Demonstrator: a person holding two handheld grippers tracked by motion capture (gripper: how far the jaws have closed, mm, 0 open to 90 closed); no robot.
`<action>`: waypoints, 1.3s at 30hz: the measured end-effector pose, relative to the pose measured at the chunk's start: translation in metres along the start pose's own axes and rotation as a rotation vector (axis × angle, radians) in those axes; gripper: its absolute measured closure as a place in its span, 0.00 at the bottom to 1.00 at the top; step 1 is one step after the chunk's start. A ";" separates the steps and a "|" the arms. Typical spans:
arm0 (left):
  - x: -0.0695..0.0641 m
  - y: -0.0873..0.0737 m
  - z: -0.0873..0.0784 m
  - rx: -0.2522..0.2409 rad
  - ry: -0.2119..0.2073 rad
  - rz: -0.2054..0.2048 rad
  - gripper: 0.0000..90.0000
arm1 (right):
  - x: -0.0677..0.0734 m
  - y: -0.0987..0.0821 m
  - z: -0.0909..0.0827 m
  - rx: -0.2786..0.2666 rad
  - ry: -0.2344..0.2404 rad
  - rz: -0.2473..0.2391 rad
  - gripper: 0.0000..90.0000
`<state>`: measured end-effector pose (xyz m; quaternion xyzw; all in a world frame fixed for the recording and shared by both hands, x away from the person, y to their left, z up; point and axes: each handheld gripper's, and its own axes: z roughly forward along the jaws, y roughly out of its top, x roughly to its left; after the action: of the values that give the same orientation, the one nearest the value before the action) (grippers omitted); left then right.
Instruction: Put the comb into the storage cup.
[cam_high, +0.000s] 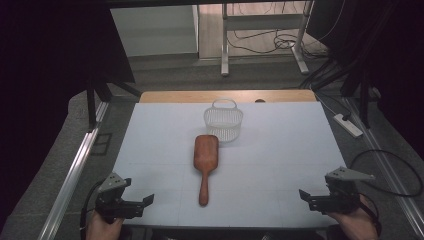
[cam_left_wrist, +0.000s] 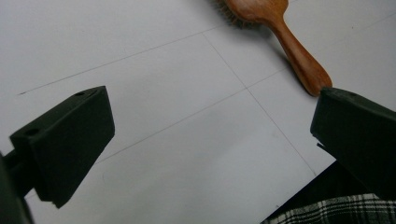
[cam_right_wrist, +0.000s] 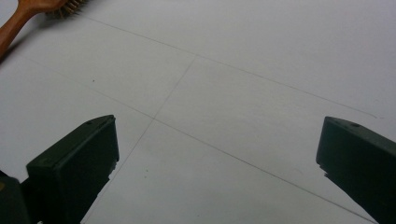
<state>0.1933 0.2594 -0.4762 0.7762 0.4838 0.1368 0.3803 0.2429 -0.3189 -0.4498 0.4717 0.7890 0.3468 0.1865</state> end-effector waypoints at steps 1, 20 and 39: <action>0.000 0.000 0.000 0.001 0.002 0.001 0.00 | 0.000 0.000 0.000 0.000 0.000 0.000 0.00; 0.001 0.002 0.003 0.034 -0.031 0.007 0.00 | 0.002 0.000 0.001 0.035 -0.010 -0.018 0.00; -0.001 0.007 0.007 0.047 -0.083 0.026 0.00 | 0.003 -0.001 0.001 0.032 -0.012 -0.035 0.00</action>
<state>0.2013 0.2531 -0.4757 0.7961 0.4608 0.0980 0.3800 0.2416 -0.3161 -0.4507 0.4630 0.8014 0.3278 0.1897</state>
